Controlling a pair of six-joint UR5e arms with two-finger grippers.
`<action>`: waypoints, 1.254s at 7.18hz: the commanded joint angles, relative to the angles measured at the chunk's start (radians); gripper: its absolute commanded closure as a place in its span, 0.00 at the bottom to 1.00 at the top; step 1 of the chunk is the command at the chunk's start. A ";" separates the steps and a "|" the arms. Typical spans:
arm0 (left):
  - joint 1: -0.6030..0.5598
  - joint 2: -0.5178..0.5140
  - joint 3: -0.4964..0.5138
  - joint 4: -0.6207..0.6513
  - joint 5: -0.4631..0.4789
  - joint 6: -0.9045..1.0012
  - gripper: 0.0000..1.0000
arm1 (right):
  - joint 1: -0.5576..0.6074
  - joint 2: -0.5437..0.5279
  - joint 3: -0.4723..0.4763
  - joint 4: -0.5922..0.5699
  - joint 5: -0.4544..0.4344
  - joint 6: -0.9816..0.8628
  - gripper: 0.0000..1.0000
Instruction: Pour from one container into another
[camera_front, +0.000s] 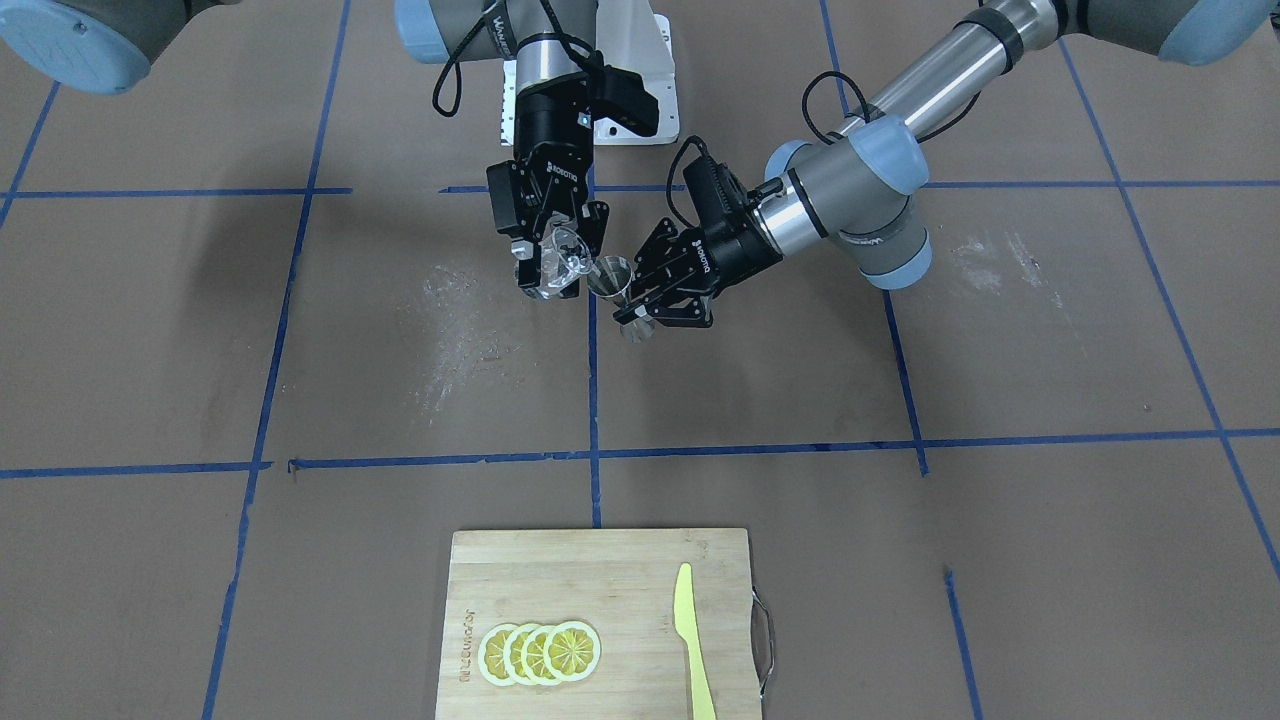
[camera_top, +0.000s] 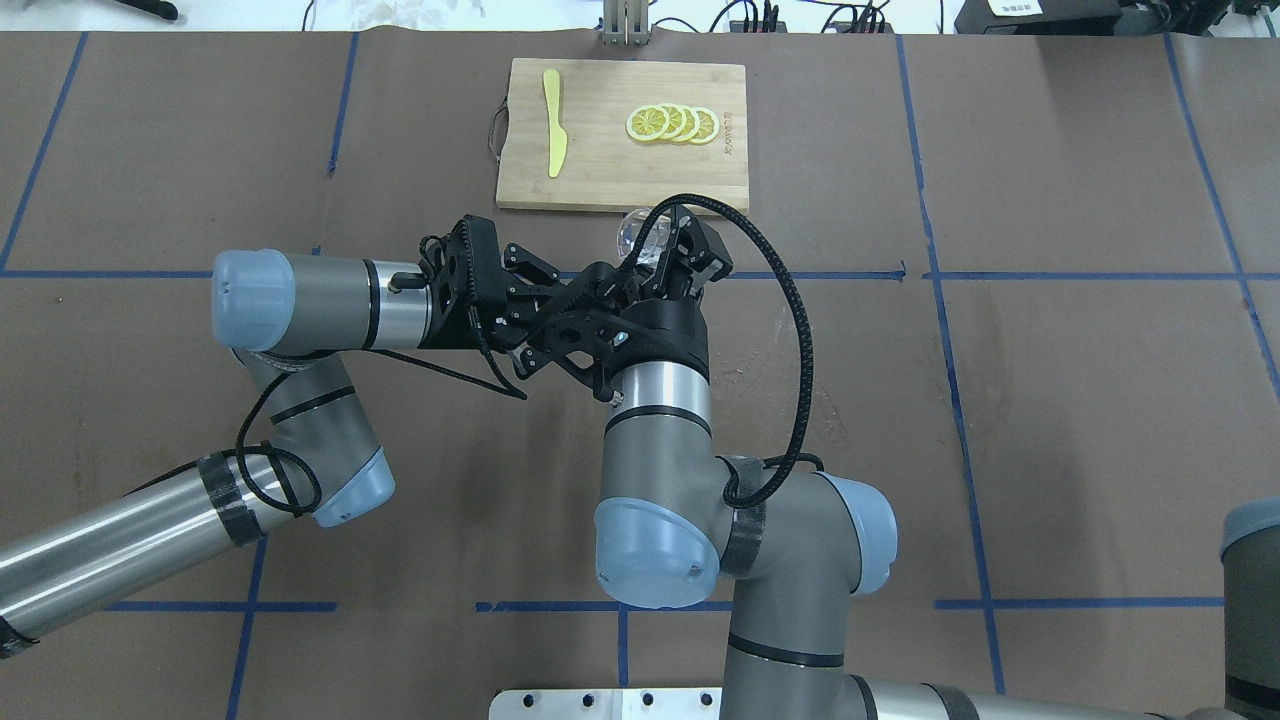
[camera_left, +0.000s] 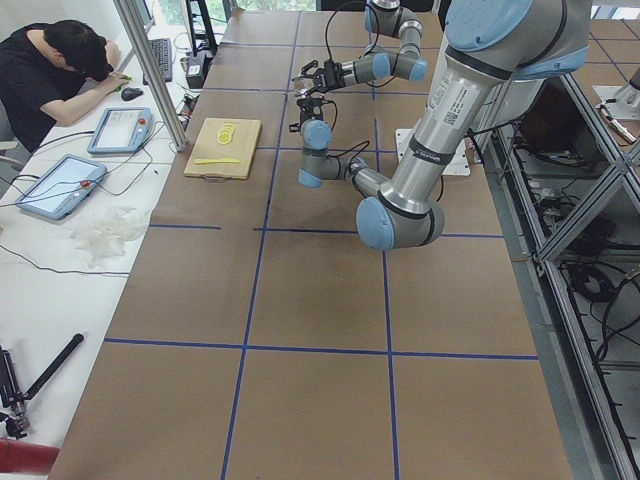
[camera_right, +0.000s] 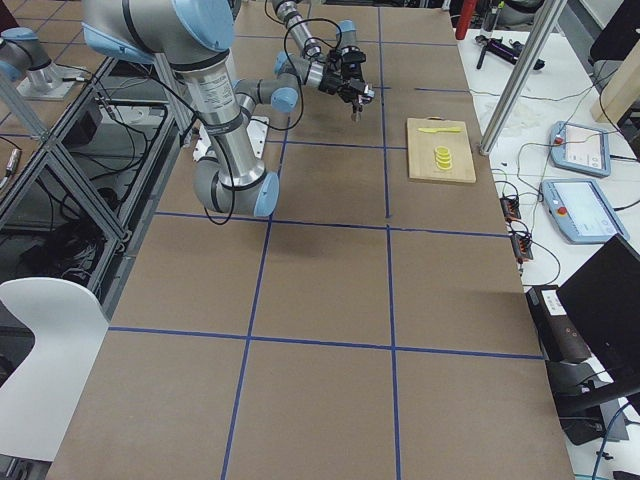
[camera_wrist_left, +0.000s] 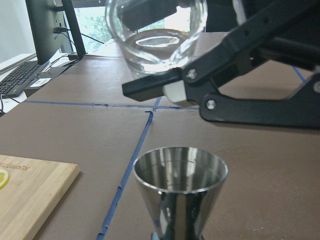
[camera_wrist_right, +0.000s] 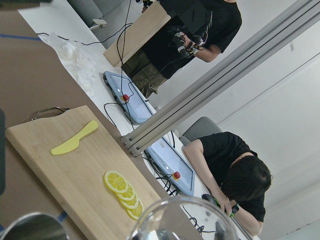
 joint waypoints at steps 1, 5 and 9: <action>0.000 0.000 0.000 0.000 0.000 0.000 1.00 | -0.002 0.021 -0.002 -0.043 -0.035 -0.109 1.00; 0.000 0.000 0.000 -0.002 0.000 0.000 1.00 | -0.003 0.030 -0.025 -0.086 -0.059 -0.178 1.00; -0.002 0.000 0.000 -0.002 0.000 0.000 1.00 | -0.035 0.024 -0.025 -0.090 -0.113 -0.217 1.00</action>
